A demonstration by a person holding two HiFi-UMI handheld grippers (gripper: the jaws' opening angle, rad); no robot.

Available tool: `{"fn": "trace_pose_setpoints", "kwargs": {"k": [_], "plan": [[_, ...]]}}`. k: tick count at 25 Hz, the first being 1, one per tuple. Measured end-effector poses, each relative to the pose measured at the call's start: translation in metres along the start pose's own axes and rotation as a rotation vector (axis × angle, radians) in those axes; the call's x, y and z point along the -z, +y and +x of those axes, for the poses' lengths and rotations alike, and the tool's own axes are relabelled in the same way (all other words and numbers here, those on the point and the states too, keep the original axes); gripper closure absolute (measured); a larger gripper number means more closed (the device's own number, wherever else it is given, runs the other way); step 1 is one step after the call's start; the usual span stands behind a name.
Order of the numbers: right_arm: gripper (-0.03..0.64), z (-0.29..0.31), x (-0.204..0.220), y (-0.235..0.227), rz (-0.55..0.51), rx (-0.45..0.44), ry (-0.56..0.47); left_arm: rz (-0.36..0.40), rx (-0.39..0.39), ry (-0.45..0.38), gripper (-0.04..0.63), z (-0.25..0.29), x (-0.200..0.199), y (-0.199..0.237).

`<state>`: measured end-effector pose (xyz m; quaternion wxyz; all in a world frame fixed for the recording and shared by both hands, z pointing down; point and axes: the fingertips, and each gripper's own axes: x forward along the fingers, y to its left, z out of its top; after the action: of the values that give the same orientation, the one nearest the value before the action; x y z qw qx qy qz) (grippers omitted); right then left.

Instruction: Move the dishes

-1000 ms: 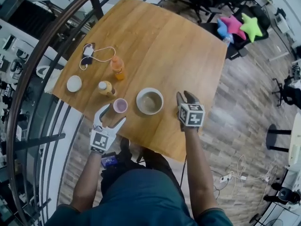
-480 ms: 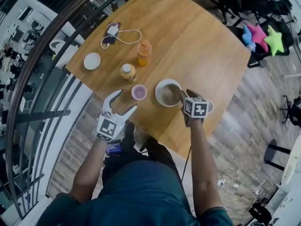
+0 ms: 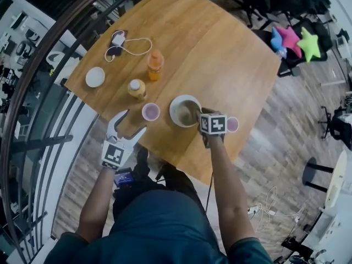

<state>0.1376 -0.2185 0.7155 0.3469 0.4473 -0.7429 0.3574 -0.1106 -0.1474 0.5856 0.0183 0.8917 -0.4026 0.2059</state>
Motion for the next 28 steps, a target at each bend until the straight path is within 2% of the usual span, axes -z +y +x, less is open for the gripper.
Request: {"fn": "trace_pose_setpoints", "kwargs": {"k": [3, 5, 10, 16, 25, 28], "plan": [[0.517, 0.004, 0.005, -0.003, 0.014, 0.001, 0.026, 0.0, 0.002, 0.002, 0.264, 0.002, 0.001, 0.0], [0.586, 0.004, 0.005, -0.004, 0.021, 0.0, 0.036, 0.0, 0.003, 0.003, 0.264, 0.005, 0.002, -0.001], [0.594, 0.001, -0.004, 0.001, 0.056, -0.041, 0.038, 0.0, 0.009, 0.006, 0.264, 0.009, 0.0, 0.0], [0.595, -0.01, -0.028, -0.006, 0.092, -0.062, -0.024, 0.007, 0.014, 0.005, 0.264, 0.015, -0.004, -0.001], [0.595, -0.023, -0.073, -0.046, 0.216, -0.047, -0.126, 0.009, 0.02, 0.012, 0.264, 0.023, -0.008, -0.002], [0.595, -0.021, -0.082, -0.062, 0.242, -0.032, -0.122, 0.011, 0.021, 0.017, 0.264, 0.024, -0.007, -0.001]]}}
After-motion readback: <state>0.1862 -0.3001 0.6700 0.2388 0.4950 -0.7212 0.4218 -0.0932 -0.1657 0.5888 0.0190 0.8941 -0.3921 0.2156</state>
